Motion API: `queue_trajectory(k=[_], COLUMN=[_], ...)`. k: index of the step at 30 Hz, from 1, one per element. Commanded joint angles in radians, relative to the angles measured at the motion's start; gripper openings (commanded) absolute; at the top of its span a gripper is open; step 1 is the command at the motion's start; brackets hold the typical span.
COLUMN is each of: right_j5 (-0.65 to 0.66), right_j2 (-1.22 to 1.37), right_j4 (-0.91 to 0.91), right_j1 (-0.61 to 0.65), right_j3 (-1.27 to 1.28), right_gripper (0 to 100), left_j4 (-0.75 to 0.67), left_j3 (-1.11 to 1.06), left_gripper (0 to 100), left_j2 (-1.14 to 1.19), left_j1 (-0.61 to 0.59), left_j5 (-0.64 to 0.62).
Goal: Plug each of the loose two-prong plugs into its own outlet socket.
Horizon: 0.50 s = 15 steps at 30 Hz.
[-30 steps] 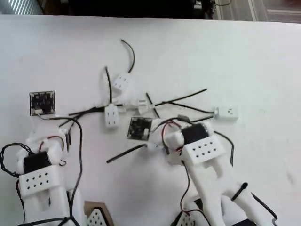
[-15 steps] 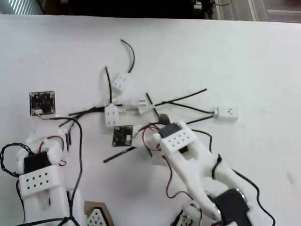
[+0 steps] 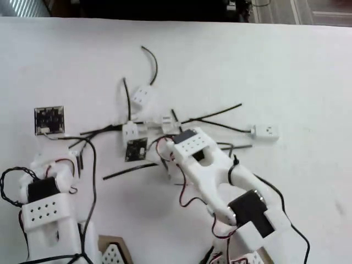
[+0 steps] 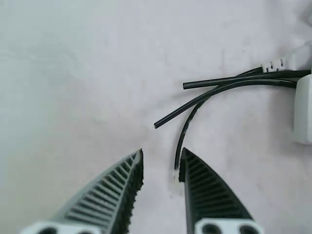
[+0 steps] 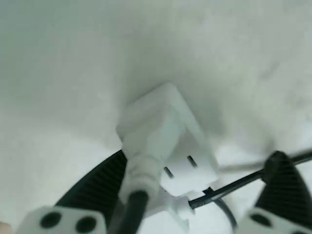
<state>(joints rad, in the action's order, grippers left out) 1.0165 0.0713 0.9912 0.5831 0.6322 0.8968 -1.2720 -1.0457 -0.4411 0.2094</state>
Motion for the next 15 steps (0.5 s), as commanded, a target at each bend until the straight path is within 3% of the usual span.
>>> queue_trajectory(k=[1,4,8,15], right_j5=[-0.014,-0.025,-0.167,-0.270], right_j2=[-0.031,-0.101,-0.202,-0.311], right_j4=[-0.002,0.053,0.079,0.081], right_j1=[0.031,0.058,0.068,0.030], right_j3=[-0.063,-0.068,-0.107,-0.198], right_gripper=[9.4,8.7,1.2,1.9], left_j4=[-0.020,-0.020,-0.020,-0.020], left_j3=[0.005,0.005,0.005,0.005], left_gripper=[14,14,14,14], left_j2=[-0.021,-0.021,-0.021,-0.021], left_j1=[0.002,0.002,0.002,0.002], left_j5=[-0.008,-0.008,-0.008,-0.008])
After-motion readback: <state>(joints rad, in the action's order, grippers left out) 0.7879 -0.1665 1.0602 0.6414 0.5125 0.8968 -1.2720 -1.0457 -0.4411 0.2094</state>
